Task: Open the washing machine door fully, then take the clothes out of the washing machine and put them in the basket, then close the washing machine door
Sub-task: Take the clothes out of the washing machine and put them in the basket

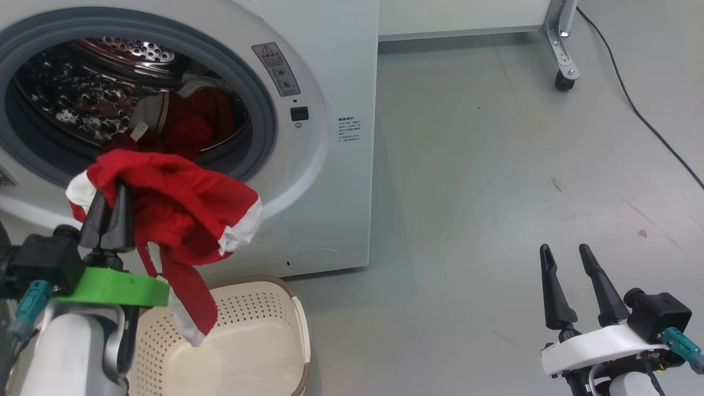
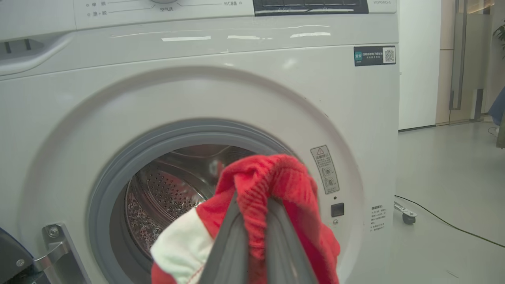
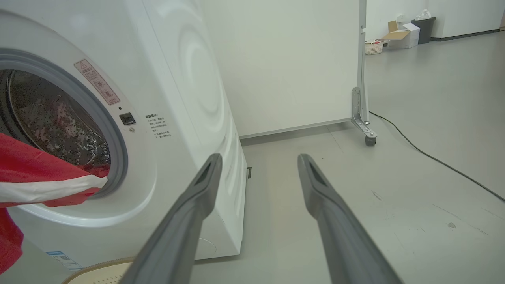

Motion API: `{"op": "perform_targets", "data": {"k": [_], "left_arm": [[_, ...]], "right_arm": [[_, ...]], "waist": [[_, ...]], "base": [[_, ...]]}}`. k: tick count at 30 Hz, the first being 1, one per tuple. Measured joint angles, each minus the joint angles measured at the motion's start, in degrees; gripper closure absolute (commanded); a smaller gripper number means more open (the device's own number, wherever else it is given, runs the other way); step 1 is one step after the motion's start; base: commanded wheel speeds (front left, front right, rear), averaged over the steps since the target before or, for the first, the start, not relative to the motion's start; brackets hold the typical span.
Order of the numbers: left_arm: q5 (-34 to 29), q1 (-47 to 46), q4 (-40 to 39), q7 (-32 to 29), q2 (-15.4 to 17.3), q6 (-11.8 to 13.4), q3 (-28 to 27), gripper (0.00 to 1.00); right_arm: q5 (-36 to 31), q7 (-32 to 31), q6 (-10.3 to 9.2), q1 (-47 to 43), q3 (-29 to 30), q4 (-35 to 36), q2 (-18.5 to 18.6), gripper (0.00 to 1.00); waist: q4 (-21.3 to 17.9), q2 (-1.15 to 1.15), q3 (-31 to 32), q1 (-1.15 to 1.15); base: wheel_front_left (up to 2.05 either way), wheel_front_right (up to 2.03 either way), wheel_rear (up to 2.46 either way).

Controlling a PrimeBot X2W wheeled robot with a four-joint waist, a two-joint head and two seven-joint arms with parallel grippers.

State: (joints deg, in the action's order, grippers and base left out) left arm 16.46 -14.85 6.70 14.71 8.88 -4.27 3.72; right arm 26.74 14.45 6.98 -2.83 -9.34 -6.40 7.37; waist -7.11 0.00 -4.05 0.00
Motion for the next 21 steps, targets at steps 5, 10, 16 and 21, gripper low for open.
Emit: {"op": "perform_targets", "data": {"k": [5,10,16,21], "left_arm": [[-0.1,2.9,0.7,0.0,0.0,0.0,0.7,1.00],[-0.4,5.9,3.5,-0.4,0.0,-0.1,2.2,1.00],[0.5,9.0,7.9,-2.6,-0.2,-0.1,2.1,1.00],[0.5,9.2,10.3,-3.7,-0.1,-0.1,2.1,1.00]], "right_arm": [[-0.1,0.0,0.00,-0.1,-0.1,0.1,0.0,0.00],[-0.1,0.0,0.00,-0.1,-0.3,0.2,0.0,0.00],[-0.1,0.0,0.00,0.0,-1.6,0.7,0.0,0.00],[-0.1,0.0,0.00,0.1,-1.7,0.9,0.0,0.00]], "waist": [[0.0,0.00,-0.4,0.00],[0.0,0.00,-1.0,0.00],[-0.4,0.00,-2.5,0.00],[-0.9,0.00,-3.8,0.00]], "base": [[0.00,0.00,0.00],[0.00,0.00,0.00],[0.00,0.00,0.00],[0.00,0.00,0.00]]}}
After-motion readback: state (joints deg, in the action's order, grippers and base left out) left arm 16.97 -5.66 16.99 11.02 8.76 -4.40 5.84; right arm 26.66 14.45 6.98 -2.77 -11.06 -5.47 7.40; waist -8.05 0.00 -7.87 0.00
